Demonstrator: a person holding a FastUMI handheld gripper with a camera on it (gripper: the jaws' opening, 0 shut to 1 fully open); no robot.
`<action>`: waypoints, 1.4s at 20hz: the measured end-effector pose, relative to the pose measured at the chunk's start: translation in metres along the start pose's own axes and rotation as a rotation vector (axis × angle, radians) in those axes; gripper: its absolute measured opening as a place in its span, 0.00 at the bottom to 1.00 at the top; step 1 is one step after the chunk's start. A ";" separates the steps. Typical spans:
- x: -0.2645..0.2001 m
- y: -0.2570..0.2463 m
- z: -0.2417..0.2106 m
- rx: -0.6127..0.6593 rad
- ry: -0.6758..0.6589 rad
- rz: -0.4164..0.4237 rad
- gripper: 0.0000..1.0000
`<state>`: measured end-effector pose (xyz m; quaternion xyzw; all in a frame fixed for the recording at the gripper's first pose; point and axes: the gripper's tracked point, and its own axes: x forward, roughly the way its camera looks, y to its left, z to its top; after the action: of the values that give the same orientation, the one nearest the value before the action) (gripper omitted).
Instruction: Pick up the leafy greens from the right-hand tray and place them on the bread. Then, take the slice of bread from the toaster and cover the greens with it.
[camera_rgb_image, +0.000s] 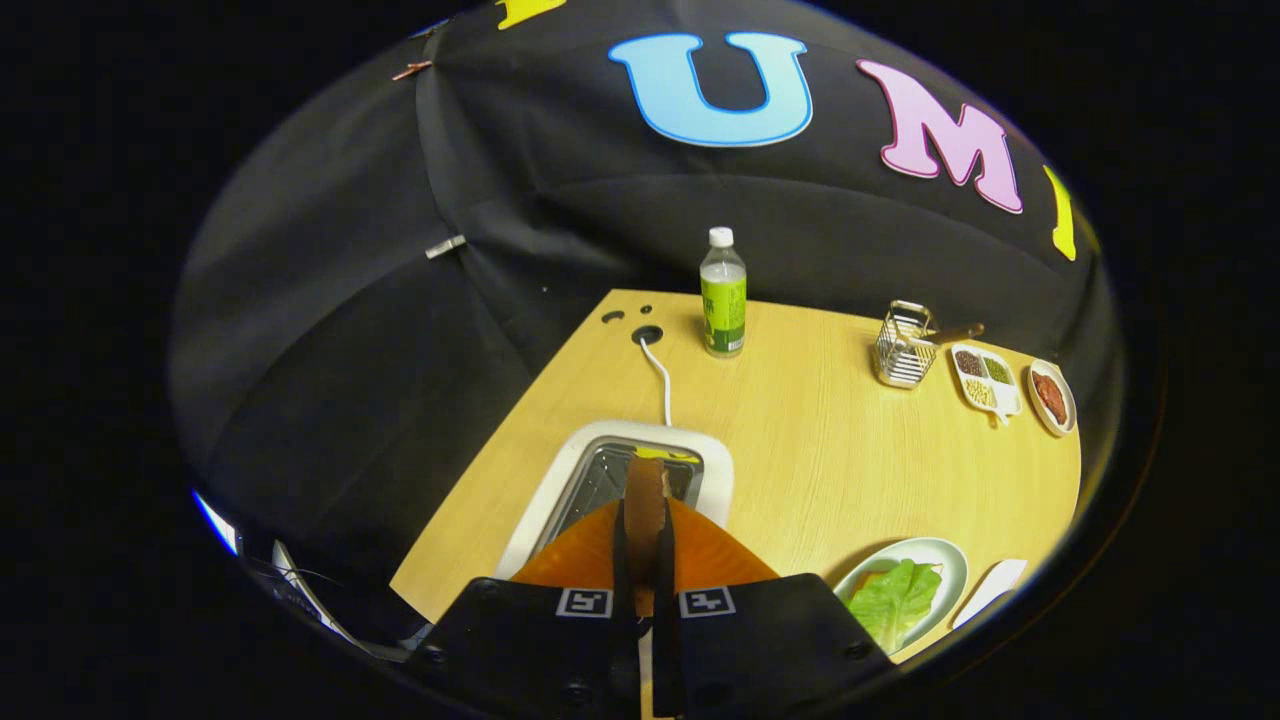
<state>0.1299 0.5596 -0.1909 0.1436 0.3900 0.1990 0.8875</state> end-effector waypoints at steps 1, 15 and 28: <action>-0.008 -0.001 0.006 0.005 -0.024 0.009 0.09; -0.142 -0.143 0.035 0.106 -0.207 -0.004 0.09; -0.117 -0.210 -0.082 0.252 -0.096 -0.090 0.09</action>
<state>0.0473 0.3289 -0.2564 0.2456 0.3749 0.1015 0.8882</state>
